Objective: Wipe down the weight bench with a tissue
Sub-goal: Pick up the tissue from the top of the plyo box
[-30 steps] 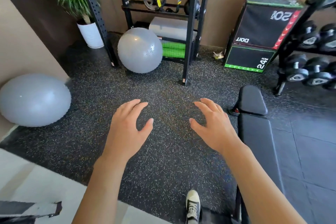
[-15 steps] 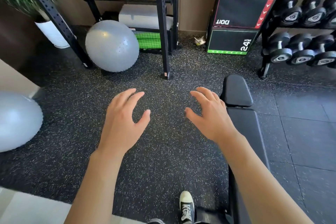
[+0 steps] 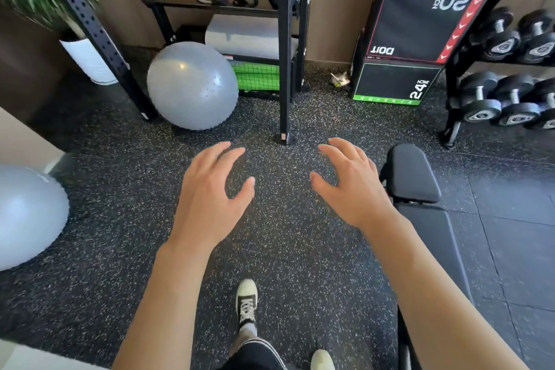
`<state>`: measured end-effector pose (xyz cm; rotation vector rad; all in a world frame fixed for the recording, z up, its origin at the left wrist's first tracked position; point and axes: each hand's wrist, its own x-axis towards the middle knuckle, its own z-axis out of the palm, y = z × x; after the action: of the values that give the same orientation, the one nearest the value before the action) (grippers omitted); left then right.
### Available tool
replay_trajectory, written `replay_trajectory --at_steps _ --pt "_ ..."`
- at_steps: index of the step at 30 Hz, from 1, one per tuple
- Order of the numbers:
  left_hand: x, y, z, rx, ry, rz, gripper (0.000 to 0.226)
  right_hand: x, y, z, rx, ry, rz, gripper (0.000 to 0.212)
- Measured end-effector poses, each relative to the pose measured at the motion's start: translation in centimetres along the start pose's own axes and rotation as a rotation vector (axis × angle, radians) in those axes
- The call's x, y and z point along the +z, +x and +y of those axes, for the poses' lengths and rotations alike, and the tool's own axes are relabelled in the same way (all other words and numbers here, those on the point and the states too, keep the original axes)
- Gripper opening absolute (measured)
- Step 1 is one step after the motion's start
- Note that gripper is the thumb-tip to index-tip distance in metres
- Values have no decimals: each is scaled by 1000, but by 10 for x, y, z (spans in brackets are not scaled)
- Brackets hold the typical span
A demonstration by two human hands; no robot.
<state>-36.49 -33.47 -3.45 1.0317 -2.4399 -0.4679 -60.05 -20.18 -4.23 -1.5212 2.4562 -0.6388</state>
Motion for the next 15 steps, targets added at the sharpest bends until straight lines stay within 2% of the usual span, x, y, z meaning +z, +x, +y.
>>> replay_trajectory --at_steps 9,15 --pt "-34 113 -116 31 -65 -10 53 35 121 -87 31 -64 9 65" --pt "-53 172 -160 65 -82 -44 53 46 170 -128 53 -54 47 63"
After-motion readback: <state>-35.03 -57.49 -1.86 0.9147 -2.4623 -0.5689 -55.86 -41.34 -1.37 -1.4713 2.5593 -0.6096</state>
